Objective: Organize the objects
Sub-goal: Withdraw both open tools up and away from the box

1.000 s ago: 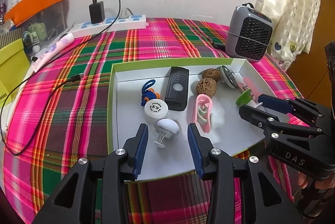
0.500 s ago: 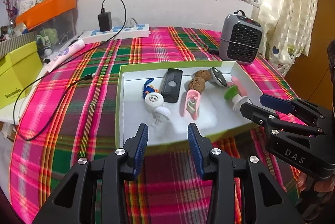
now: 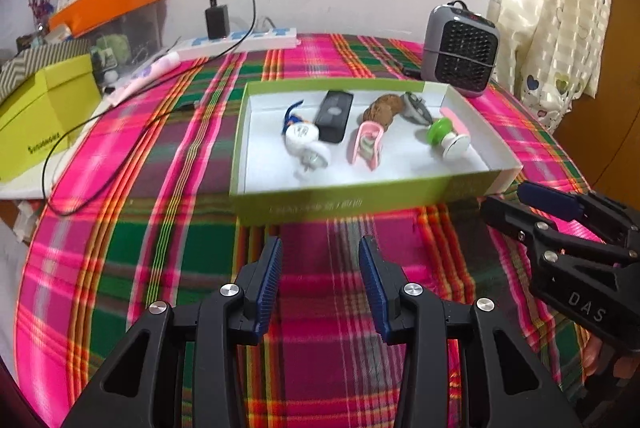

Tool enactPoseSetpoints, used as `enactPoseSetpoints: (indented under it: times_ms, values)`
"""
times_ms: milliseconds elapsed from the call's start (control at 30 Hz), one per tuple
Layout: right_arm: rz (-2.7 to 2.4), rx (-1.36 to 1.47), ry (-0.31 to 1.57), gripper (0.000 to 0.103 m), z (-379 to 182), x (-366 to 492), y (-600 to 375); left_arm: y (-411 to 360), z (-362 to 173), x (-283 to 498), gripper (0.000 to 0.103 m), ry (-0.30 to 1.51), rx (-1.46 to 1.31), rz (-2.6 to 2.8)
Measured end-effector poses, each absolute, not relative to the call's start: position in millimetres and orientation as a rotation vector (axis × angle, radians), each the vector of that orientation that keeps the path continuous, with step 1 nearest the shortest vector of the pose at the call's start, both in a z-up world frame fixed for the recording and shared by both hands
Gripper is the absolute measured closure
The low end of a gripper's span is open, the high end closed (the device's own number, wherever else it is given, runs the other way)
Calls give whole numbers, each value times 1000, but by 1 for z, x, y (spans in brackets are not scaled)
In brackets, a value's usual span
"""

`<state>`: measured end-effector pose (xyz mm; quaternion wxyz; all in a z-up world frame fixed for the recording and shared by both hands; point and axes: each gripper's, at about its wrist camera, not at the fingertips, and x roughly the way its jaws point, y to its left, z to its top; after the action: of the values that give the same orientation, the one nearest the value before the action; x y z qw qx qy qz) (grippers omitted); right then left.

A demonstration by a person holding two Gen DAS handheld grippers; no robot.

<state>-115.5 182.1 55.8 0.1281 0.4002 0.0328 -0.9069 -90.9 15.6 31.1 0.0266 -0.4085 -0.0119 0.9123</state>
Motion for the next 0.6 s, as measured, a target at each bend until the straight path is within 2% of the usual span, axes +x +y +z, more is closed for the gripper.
enactPoseSetpoints:
  times_ms: [600]
  values:
    - [-2640,1267,71,54,27,-93,195,23,11,-72,65,-23,-1325,2841]
